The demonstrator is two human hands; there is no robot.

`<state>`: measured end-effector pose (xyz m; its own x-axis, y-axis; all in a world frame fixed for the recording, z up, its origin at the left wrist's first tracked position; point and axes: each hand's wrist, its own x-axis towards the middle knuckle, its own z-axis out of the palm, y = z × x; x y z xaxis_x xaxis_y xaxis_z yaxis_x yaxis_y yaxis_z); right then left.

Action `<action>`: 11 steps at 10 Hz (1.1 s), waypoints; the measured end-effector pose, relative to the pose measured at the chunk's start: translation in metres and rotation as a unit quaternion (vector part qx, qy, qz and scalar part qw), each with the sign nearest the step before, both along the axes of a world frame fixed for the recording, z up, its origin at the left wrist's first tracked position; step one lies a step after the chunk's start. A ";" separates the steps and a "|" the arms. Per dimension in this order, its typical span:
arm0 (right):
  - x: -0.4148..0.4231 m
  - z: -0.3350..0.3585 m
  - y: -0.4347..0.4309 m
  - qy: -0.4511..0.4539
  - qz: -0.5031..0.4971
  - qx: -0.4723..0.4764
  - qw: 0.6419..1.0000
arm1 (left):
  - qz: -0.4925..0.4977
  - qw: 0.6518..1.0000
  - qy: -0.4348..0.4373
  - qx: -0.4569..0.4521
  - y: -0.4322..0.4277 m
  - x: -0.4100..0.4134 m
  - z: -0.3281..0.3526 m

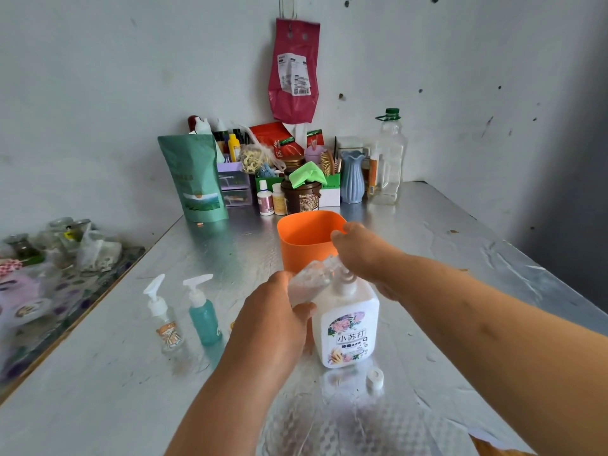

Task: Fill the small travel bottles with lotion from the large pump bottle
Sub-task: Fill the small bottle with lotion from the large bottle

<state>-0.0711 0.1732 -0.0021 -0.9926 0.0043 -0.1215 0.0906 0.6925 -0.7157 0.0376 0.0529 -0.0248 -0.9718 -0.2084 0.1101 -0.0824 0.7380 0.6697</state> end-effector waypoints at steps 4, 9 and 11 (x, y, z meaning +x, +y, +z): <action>0.013 -0.007 -0.001 0.024 0.024 0.039 0.999 | -0.003 1.000 0.000 0.012 -0.002 -0.006 -0.010; 0.015 0.009 0.000 0.034 0.027 0.026 0.999 | 0.001 1.000 0.013 0.004 -0.001 0.000 -0.002; 0.009 -0.004 -0.001 0.054 0.041 0.063 0.996 | 0.000 1.000 0.015 0.010 -0.002 -0.006 -0.010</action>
<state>-0.0621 0.1724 -0.0059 -0.9974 -0.0697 -0.0167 -0.0440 0.7791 -0.6254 0.0317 0.0508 -0.0345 -0.9680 -0.2111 0.1358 -0.0616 0.7243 0.6867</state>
